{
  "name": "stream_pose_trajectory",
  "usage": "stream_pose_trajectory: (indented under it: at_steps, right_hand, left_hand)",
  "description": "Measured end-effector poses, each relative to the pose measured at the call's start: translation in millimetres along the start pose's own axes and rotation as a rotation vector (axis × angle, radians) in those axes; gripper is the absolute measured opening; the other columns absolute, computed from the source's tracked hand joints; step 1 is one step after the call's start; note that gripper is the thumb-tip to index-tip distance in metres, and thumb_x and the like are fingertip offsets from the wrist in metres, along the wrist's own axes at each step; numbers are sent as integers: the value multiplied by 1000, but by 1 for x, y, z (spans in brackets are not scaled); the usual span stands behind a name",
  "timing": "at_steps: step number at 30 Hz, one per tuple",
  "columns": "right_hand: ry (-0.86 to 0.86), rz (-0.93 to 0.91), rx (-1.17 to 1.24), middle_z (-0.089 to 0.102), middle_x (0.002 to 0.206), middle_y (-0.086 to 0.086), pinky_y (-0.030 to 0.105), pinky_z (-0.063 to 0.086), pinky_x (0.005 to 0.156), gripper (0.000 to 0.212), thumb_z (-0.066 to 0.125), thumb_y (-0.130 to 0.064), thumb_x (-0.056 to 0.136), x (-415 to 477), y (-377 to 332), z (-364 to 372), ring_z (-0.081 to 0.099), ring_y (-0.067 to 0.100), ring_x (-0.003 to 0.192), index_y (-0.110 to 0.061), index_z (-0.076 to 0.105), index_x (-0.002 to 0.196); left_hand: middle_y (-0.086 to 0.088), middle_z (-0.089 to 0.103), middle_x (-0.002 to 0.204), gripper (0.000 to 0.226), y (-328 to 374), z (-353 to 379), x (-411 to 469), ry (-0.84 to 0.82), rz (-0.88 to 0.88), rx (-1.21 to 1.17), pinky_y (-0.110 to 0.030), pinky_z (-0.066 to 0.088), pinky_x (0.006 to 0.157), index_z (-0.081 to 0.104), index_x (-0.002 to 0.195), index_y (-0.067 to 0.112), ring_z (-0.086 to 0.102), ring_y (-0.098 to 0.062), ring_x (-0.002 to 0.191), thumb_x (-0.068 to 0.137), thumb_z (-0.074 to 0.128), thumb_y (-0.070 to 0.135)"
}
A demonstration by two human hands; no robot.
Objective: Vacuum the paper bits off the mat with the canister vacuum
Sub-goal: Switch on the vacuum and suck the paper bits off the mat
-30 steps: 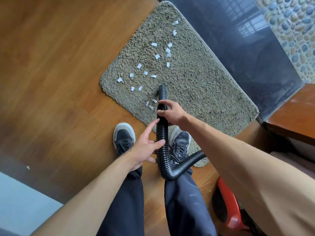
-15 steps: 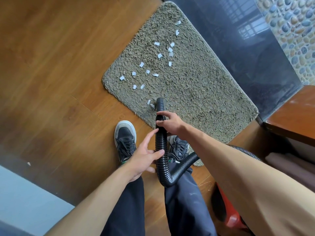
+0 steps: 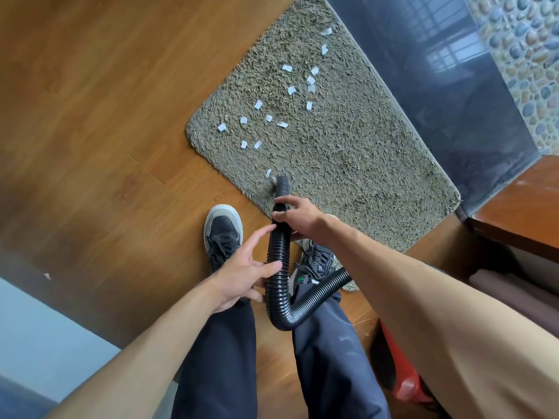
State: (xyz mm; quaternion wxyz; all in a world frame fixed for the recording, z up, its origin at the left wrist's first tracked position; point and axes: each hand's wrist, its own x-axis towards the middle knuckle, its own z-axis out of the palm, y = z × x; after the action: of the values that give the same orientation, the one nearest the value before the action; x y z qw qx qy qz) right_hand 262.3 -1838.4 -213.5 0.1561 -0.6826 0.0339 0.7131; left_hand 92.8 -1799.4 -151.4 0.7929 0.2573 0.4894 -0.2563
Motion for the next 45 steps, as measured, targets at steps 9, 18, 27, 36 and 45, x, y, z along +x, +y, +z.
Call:
stream_pose_trajectory:
  at_steps: [9,18,27,36,45]
  right_hand:
    - [-7,-9,-30,63,119,20,39,60,69,43,60,-12,94,1,-2,13,67,27,86,-20,52,136]
    - [-12,-50,-75,61,120,22,49,59,80,43,60,-11,94,5,-9,24,66,30,94,-21,52,135]
    - [39,-96,-96,60,118,18,43,60,71,45,60,-11,94,10,-20,25,67,30,92,-21,52,137]
    - [71,-44,-21,62,119,19,44,59,74,46,60,-9,94,3,-7,8,66,26,85,-18,50,139]
    - [16,-16,-41,63,112,17,35,59,63,47,60,-11,95,5,-5,15,66,19,76,-19,50,140]
  left_hand:
    - [-31,68,108,67,-9,-7,-6,-1,7,-41,-69,50,85,36,133,60,69,-39,92,96,62,11]
    - [-29,69,108,66,-13,-11,-9,36,17,-100,-66,52,85,36,132,62,69,-41,100,97,60,11]
    - [-27,69,110,67,-8,-14,-1,57,43,-93,-66,52,86,34,133,63,66,-45,106,97,60,14]
    - [-26,70,108,67,0,-3,2,12,23,-10,-61,53,83,33,136,60,68,-40,104,97,60,13]
    - [-26,69,108,68,-7,-8,-3,6,8,-34,-66,51,88,34,134,61,70,-36,94,96,61,12]
